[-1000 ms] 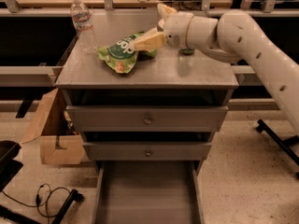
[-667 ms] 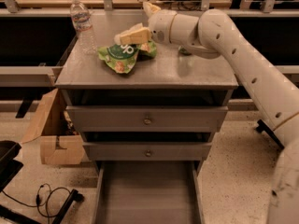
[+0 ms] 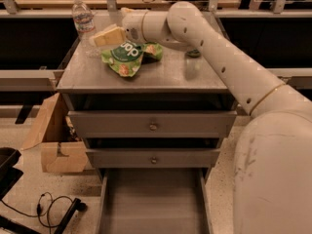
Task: Place water bottle into bottom drawer
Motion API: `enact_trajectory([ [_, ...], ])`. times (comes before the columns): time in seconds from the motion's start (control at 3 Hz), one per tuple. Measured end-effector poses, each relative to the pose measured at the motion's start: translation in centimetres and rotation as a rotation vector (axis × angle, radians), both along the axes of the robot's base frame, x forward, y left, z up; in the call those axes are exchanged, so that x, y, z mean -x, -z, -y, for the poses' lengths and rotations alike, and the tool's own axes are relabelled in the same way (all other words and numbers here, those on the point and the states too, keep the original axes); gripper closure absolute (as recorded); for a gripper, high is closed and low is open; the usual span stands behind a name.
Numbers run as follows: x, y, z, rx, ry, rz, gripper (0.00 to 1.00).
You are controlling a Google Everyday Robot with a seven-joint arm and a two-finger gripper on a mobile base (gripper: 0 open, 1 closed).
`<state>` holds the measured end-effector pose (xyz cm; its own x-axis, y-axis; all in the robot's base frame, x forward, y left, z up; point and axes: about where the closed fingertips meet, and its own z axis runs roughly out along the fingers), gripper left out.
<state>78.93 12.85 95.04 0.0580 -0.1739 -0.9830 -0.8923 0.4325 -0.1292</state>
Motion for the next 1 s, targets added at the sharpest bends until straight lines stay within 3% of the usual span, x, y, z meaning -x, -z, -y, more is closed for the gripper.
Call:
enact_trajectory([
  [0.33, -0.4, 1.4, -3.4, 0.038, 0.010, -0.059, 0.00],
  [0.67, -1.4, 1.8, -5.6, 0.028, 0.024, -0.068, 0.00],
  [1.0, -2.7, 1.3, -7.1, 0.001, 0.035, -0.042, 0.00],
])
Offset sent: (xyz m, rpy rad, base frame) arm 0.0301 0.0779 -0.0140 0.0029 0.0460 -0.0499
